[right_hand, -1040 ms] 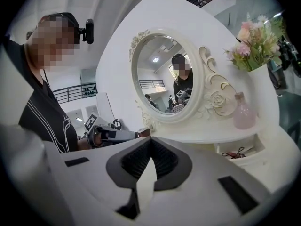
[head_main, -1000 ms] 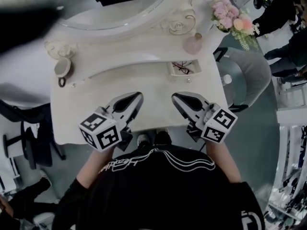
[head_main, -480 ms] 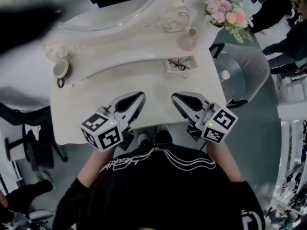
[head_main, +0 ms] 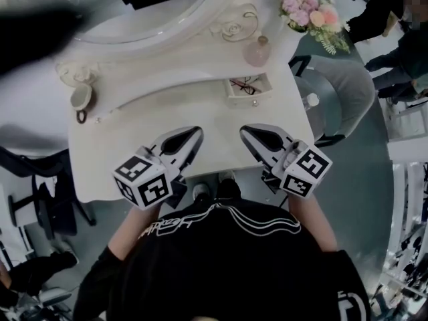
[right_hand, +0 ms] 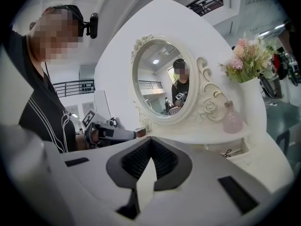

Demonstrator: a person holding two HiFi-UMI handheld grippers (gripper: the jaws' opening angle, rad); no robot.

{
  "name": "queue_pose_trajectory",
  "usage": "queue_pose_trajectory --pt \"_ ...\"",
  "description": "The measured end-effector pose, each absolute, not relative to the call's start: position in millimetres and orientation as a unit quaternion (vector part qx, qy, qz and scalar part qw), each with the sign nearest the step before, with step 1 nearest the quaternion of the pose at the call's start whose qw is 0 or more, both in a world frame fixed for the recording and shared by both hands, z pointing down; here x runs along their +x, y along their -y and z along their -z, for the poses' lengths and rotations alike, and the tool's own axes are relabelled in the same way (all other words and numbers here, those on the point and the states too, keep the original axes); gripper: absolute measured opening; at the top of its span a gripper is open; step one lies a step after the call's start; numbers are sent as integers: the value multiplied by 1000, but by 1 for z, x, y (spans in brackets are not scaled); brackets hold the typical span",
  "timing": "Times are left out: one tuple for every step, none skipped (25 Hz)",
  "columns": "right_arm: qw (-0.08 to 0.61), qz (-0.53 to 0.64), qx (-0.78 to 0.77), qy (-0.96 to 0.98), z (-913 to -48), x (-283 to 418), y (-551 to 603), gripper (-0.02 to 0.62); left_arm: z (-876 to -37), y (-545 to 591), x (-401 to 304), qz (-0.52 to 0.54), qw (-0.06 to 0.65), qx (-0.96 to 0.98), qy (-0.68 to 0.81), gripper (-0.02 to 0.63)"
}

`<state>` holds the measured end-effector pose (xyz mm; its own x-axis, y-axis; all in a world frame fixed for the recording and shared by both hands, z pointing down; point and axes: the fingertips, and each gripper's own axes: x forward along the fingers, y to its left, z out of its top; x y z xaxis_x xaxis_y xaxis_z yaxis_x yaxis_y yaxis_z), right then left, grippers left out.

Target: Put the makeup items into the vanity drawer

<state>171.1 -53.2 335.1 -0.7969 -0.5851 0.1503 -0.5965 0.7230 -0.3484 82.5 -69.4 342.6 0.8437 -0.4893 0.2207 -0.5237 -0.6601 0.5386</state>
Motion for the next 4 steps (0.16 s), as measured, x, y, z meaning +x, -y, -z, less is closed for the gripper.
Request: queue_pose_trajectory --pt "16 -192 319 928 -335 172 54 26 -343 70 84 -29 304 911 277 23" --pt "17 -192 320 928 -335 174 55 26 -343 70 85 -30 303 912 276 23" --pt "17 -191 320 928 -336 175 55 26 -343 71 86 -30 301 912 276 23" --pt "18 -191 320 928 -336 176 56 26 -344 71 87 -30 300 913 275 23"
